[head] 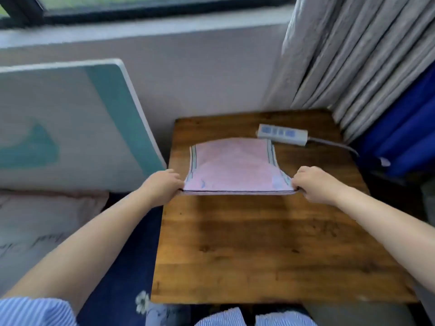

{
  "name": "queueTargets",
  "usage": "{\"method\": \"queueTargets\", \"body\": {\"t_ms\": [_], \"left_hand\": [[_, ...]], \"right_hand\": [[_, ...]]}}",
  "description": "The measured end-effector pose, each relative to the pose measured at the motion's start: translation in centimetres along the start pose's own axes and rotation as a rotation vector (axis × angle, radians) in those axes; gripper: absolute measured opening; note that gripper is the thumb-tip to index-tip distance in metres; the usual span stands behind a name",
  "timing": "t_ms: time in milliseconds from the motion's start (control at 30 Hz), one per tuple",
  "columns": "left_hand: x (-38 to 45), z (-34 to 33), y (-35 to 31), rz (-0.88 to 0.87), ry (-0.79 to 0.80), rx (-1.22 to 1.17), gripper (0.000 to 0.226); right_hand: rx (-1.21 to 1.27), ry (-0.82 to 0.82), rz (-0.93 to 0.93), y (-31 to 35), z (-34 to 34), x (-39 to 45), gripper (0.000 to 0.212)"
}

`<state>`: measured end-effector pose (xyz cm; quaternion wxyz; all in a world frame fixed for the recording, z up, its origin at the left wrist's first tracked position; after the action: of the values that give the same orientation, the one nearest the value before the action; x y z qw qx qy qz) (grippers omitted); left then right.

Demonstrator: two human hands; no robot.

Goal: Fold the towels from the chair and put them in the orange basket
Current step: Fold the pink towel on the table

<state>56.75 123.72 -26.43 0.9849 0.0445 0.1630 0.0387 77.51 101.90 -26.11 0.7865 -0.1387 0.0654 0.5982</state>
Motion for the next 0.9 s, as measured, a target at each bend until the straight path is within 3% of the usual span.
{"method": "queueTargets", "body": {"t_ms": [100, 233, 400, 567, 767, 900], "left_hand": [[0.7, -6.3, -4.6, -0.065, 0.390, 0.019, 0.024], [0.6, -11.0, -7.9, -0.077, 0.663, 0.064, 0.020], [-0.1, -13.9, -9.5, -0.088, 0.822, 0.087, 0.031], [-0.3, -15.4, -10.6, -0.109, 0.886, 0.067, 0.037], [-1.2, -16.2, -11.5, -0.162, 0.613, 0.138, 0.025], [-2.6, -17.3, -11.9, -0.170, 0.584, 0.071, 0.023]], "right_hand": [[-0.058, 0.365, 0.013, 3.4, -6.4, -1.2, 0.026], [-0.119, 0.554, 0.046, 6.3, -10.8, -2.3, 0.029], [-0.138, 0.665, 0.088, 8.0, -13.3, -3.3, 0.029], [-0.123, 0.712, 0.091, 8.6, -14.6, -3.5, 0.029], [-0.198, 0.616, 0.078, 9.9, -16.2, -4.3, 0.029], [-0.137, 0.663, 0.080, 10.0, -16.7, -4.6, 0.027]]}}
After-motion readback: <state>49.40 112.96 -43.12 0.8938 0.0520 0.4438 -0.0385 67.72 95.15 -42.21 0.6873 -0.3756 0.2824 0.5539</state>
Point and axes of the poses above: each hand's wrist, its own x-axis towards the middle knuckle, its own z-axis out of the back of the hand, y = z × x, the point moved 6 cm from there along x, towards the middle knuckle, and after that the axes turned 5 degrees about -z, right-handed, at the moved point
